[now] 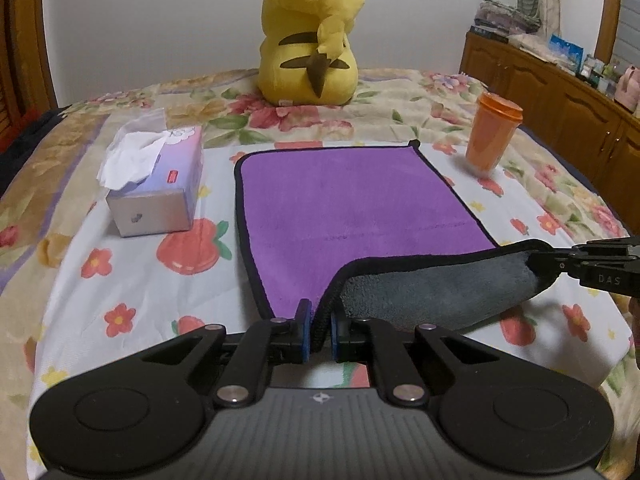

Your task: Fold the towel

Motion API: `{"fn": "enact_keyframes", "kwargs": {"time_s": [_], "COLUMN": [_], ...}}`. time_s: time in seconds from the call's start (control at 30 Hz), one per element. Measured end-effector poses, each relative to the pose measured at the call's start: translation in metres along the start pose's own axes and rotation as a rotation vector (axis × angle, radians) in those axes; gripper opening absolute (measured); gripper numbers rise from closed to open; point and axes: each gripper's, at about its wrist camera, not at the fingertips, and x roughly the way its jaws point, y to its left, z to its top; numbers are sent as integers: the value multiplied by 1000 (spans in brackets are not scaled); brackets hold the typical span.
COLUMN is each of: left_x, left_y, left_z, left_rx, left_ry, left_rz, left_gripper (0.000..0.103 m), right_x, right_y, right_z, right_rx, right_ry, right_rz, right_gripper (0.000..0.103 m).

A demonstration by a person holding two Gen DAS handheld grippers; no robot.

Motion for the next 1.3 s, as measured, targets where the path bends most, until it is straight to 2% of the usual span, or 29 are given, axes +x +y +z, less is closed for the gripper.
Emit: {"fn": "enact_keyframes", "kwargs": {"time_s": [0.53,0.97,1.1,1.3], "left_x": [7,27,27,22], "left_y": [7,11,13,12], "left_z": [20,38,45,54], "left_rx": [-16,2,-1,-11], "left_ry": [-50,-59,-69,-97], "left_rz": [4,11,6,-1], "left_gripper": [11,10,10,10], "right_x": [-5,9,16,8], "right_y": [1,-8,-10,-8], "right_z": [24,37,43,53], "right_rx": [-46,-40,-50,-68], "right_ry": [-97,-109,-104,-140], "right_rz": [-4,17,10,17], "right_gripper": [5,5,5,5]}}
